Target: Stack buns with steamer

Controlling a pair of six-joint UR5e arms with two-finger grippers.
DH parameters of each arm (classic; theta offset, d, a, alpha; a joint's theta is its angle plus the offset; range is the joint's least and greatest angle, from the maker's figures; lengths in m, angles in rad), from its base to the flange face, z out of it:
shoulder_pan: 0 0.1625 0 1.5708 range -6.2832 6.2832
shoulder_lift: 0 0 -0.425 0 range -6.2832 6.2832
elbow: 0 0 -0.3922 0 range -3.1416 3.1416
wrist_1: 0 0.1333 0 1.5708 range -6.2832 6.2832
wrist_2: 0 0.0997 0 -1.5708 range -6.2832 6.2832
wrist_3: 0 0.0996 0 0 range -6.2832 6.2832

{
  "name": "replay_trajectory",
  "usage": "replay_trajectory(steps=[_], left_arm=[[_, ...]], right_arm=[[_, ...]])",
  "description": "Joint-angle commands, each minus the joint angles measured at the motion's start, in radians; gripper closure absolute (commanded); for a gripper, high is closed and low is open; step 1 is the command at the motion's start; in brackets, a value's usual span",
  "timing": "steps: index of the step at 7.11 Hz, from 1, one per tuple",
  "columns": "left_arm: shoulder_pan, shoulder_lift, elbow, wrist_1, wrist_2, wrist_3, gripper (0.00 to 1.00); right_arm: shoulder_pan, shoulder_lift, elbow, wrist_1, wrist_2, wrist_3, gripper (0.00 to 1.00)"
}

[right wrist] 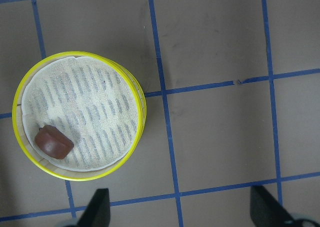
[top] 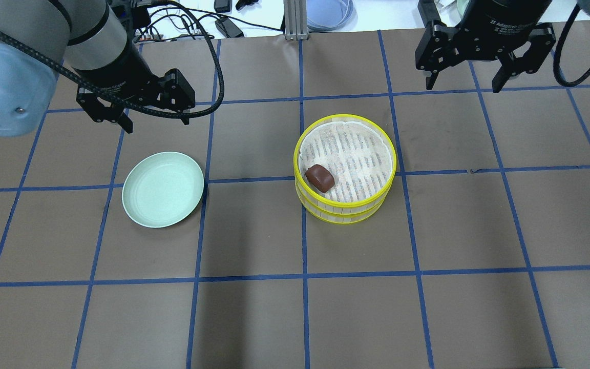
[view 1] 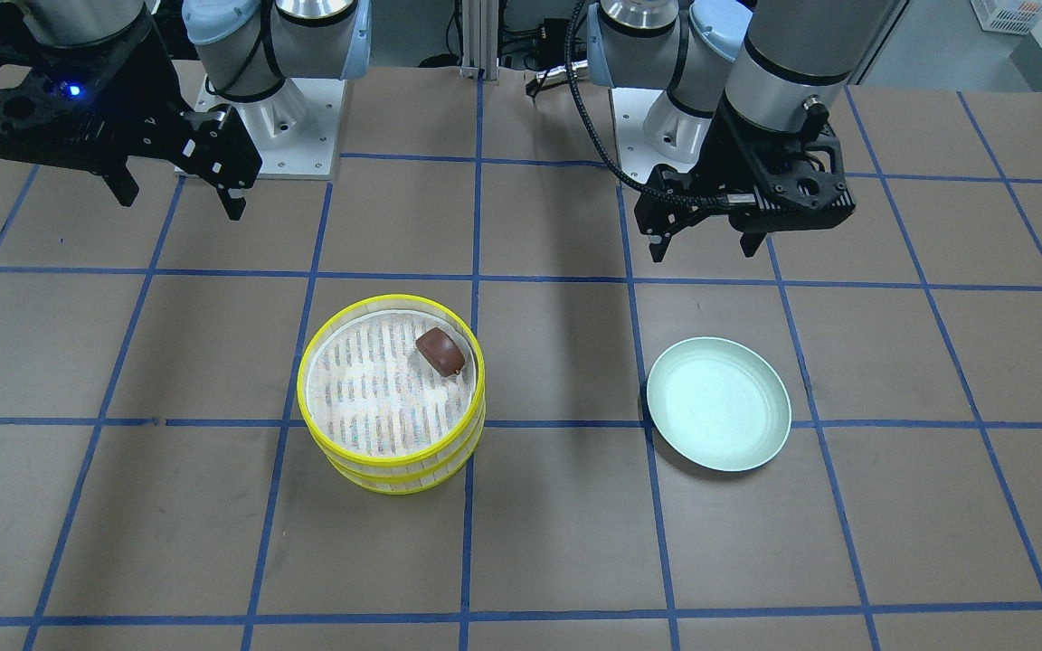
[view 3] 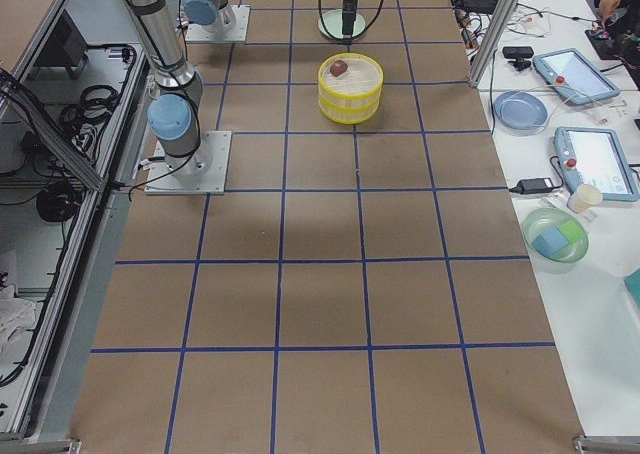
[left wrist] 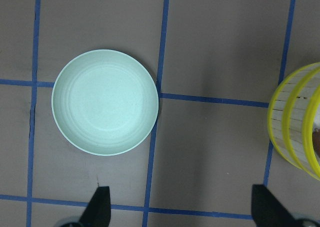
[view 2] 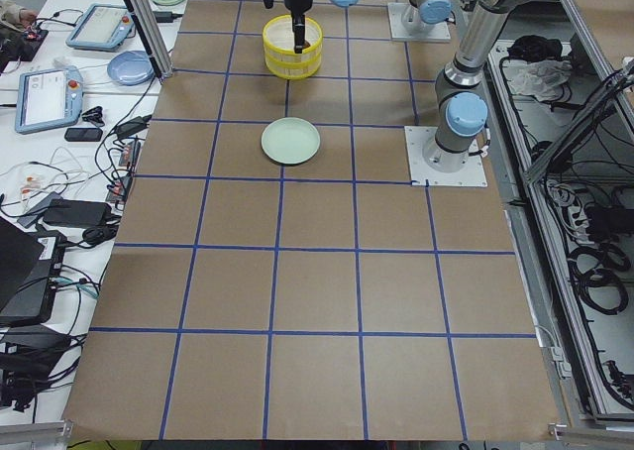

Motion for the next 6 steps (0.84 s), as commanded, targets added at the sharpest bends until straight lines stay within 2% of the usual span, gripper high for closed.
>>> replay_trajectory(steps=[1, 6], left_arm=[[0.000, 0.002, 0.000, -0.001, 0.000, -0.007, 0.00], [0.002, 0.012, 0.001, 0.000, 0.001, 0.007, 0.00]], right_arm=[[0.000, 0.000, 0.000, 0.000, 0.000, 0.000, 0.00], [0.000, 0.000, 0.000, -0.002, -0.002, 0.000, 0.00]])
